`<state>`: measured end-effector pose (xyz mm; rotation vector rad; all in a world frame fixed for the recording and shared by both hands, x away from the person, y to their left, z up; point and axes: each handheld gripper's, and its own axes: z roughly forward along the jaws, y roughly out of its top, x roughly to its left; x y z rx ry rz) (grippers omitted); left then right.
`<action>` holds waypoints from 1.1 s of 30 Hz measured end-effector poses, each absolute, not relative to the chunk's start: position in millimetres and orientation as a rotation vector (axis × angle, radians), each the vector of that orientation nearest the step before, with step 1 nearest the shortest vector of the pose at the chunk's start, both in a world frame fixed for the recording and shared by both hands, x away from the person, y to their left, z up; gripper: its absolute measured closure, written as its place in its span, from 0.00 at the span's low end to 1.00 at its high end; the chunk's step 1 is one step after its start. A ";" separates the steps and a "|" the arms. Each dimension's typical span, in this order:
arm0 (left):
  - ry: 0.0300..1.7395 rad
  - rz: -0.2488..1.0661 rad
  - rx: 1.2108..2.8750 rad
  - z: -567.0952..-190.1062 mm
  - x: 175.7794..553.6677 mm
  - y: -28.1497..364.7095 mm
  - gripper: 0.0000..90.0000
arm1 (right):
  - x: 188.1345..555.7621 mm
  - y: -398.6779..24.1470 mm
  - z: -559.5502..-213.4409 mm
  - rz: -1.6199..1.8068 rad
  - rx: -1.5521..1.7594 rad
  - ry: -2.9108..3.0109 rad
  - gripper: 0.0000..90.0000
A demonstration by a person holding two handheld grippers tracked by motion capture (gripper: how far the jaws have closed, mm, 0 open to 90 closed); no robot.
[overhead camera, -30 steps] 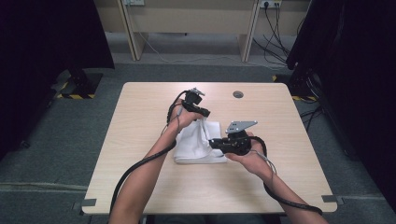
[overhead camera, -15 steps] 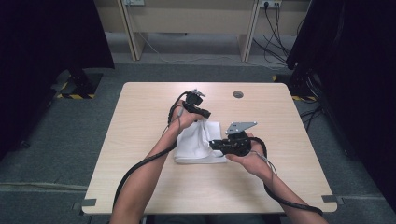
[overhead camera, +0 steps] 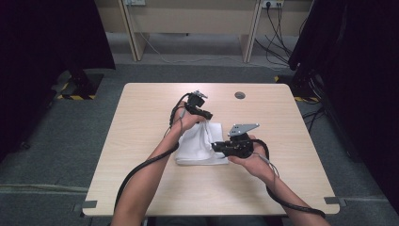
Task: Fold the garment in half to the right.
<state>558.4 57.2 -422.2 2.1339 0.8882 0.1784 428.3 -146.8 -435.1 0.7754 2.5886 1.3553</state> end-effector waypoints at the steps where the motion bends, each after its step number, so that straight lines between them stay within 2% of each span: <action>1: 0.888 0.179 2.134 -422.6 558.4 57.0 0.87 | 428.2 -147.3 -435.5 1.354 0.777 2.588 0.88; 33: 0.889 0.174 2.141 -428.7 558.5 51.8 0.82 | 427.1 -150.3 -441.8 1.340 0.798 2.598 0.87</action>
